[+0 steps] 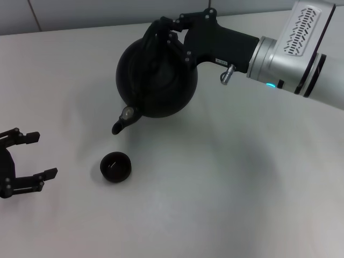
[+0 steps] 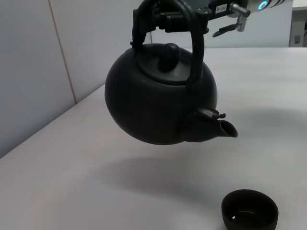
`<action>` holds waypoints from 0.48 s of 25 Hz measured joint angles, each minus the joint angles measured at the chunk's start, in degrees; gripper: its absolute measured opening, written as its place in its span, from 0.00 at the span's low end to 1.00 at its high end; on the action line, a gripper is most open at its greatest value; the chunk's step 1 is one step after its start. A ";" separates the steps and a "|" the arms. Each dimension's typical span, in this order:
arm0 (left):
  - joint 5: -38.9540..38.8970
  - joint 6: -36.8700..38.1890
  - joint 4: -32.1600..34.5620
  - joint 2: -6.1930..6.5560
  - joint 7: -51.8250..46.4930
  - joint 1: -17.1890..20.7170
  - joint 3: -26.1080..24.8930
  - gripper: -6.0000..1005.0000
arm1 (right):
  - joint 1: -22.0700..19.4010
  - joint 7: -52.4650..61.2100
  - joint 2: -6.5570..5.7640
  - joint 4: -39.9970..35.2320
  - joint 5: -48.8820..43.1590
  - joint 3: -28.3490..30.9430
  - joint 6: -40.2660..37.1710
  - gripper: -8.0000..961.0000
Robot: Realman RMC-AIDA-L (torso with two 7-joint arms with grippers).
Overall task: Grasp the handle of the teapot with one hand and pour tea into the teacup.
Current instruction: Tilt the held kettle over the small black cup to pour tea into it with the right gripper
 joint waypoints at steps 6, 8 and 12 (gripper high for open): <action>0.00 -0.37 0.00 -0.05 0.00 0.00 0.00 0.84 | 0.03 -1.49 0.05 -0.21 0.03 -0.55 0.05 0.11; 0.00 -0.40 0.00 -0.06 0.00 0.00 0.00 0.84 | 0.08 -1.61 0.05 -0.38 0.05 -0.94 0.05 0.11; 0.00 -0.42 0.00 -0.08 0.00 0.00 0.00 0.84 | 0.14 -2.43 0.06 -0.78 0.06 -1.05 0.05 0.11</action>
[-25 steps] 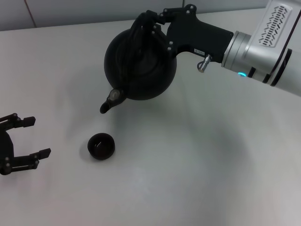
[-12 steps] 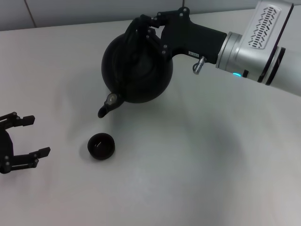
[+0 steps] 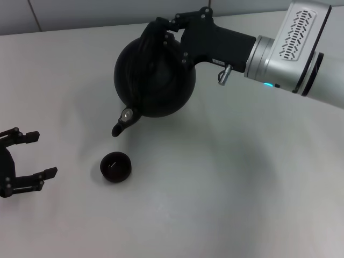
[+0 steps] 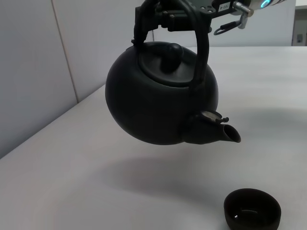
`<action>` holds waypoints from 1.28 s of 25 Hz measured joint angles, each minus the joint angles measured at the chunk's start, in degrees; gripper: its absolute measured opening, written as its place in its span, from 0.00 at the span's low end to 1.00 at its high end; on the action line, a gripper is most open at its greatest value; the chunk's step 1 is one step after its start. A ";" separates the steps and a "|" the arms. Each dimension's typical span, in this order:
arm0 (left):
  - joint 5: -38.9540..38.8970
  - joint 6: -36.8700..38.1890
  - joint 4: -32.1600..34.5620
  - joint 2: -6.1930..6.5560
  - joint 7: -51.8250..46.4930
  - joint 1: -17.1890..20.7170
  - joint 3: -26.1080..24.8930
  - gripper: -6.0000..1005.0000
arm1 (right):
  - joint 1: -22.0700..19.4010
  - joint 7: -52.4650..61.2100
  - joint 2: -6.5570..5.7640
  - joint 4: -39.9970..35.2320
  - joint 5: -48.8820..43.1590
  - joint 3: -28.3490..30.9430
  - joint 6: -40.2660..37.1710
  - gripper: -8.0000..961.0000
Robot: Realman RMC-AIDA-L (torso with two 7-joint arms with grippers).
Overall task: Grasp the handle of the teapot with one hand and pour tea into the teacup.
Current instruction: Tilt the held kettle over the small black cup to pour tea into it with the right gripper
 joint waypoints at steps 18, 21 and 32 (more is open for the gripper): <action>0.00 -0.15 0.00 -0.01 0.00 0.09 0.00 0.84 | 0.08 -0.32 0.00 -0.85 0.35 -1.44 -0.15 0.11; 0.00 -0.16 0.00 -0.01 0.00 0.09 0.00 0.84 | 0.14 -0.37 0.00 -0.91 0.35 -1.44 -0.13 0.11; 0.00 -0.16 0.00 0.01 0.00 0.07 0.00 0.84 | 0.43 -0.40 0.00 -0.95 0.11 -1.45 -0.07 0.11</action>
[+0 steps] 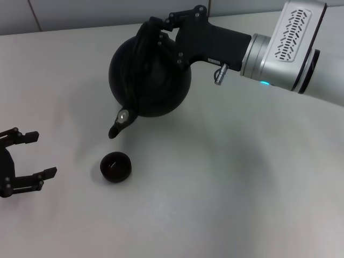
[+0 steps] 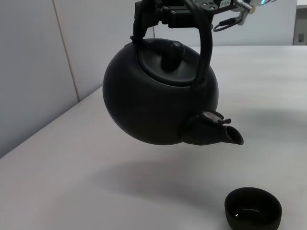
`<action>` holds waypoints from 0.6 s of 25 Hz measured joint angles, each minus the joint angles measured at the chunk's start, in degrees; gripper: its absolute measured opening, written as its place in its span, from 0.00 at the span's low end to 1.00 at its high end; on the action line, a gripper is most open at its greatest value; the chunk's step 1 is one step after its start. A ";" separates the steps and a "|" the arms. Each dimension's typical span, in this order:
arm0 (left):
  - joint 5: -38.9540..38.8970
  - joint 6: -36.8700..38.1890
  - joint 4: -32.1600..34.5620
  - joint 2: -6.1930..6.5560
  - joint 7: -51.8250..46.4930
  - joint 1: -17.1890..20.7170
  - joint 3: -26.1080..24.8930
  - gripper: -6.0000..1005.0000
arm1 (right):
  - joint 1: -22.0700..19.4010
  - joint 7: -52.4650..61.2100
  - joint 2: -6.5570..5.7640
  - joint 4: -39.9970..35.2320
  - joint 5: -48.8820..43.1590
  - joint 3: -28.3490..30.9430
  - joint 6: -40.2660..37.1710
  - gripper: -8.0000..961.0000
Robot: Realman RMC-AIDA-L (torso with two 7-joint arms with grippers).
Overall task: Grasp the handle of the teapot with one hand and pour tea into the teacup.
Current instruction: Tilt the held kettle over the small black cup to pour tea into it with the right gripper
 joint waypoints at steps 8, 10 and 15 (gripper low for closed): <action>0.00 -0.50 0.00 0.06 0.00 -0.12 0.00 0.84 | 0.18 -0.20 0.00 -0.56 -0.07 -0.52 0.03 0.11; 0.00 -0.99 0.00 0.04 0.00 -0.14 0.00 0.84 | 0.18 -0.50 0.00 -0.75 -0.08 -0.78 0.08 0.11; 0.00 -1.26 0.00 -0.04 0.00 -0.23 0.00 0.84 | 0.18 -1.34 -0.01 -0.79 -0.09 -0.87 0.09 0.11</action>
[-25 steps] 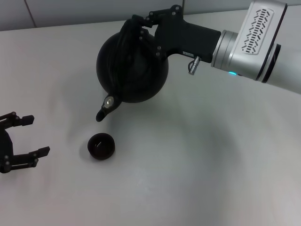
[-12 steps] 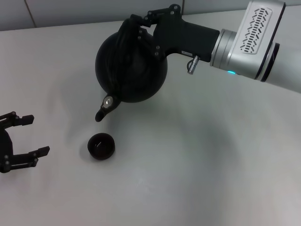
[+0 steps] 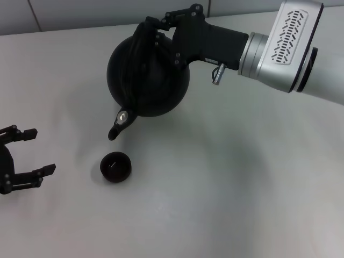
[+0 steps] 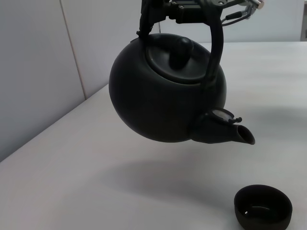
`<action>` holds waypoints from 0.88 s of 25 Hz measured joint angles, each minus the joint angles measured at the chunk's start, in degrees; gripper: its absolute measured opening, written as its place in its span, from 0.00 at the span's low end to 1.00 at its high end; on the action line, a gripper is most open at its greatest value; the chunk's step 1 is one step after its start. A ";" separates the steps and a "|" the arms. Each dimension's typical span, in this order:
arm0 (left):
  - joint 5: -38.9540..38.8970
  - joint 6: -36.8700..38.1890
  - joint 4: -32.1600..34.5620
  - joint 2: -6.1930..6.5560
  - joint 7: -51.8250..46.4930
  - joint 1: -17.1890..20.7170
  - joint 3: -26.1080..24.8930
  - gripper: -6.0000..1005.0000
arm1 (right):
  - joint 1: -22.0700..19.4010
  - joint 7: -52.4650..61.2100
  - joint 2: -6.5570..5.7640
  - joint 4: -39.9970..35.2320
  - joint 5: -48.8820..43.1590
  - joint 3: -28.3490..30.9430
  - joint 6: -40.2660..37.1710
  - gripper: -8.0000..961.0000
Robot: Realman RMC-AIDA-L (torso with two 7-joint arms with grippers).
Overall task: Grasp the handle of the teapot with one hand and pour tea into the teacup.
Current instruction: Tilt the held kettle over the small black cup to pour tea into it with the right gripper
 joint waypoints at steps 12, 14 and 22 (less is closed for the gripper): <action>0.00 0.41 1.82 -0.32 -0.45 0.27 0.17 0.84 | -0.01 -0.46 0.01 -0.68 0.00 -0.61 0.00 0.11; 0.00 0.44 1.86 -0.36 -0.50 0.28 0.17 0.84 | 0.00 -1.00 0.00 -0.69 0.03 -0.63 0.00 0.11; 0.00 0.45 1.93 -0.42 -0.53 0.23 0.08 0.84 | 0.06 -1.65 0.04 -0.70 0.19 -0.63 0.00 0.11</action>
